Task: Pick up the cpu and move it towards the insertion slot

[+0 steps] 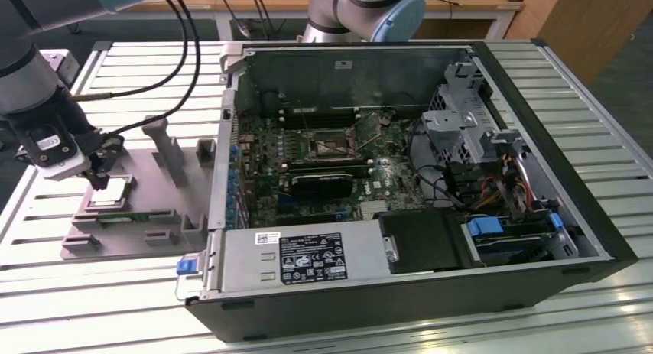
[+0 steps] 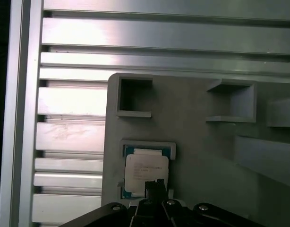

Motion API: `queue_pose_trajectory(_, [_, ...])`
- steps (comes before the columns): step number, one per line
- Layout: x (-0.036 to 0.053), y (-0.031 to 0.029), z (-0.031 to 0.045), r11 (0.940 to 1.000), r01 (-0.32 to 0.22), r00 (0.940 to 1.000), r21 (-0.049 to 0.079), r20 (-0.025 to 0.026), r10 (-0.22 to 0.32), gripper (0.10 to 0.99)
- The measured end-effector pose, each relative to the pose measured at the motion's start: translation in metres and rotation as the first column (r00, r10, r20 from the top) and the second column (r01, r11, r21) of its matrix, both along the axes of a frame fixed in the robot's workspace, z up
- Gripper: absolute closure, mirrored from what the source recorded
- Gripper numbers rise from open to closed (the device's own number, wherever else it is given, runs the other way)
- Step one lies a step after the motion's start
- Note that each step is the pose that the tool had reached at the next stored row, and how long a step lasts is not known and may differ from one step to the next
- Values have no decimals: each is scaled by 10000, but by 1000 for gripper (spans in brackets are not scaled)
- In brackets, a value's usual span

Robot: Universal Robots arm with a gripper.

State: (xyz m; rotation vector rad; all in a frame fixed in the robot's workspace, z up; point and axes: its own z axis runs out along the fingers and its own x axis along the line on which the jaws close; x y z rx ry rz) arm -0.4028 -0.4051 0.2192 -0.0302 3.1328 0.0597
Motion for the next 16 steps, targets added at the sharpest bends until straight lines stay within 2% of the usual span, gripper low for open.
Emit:
queue_pose_trajectory(6, [0, 7, -104, 10000, 0, 10000, 0, 0, 0, 984])
queue_pose_trajectory(16, [-14, 43, -194, 10000, 0, 10000, -1, -2, 0, 984])
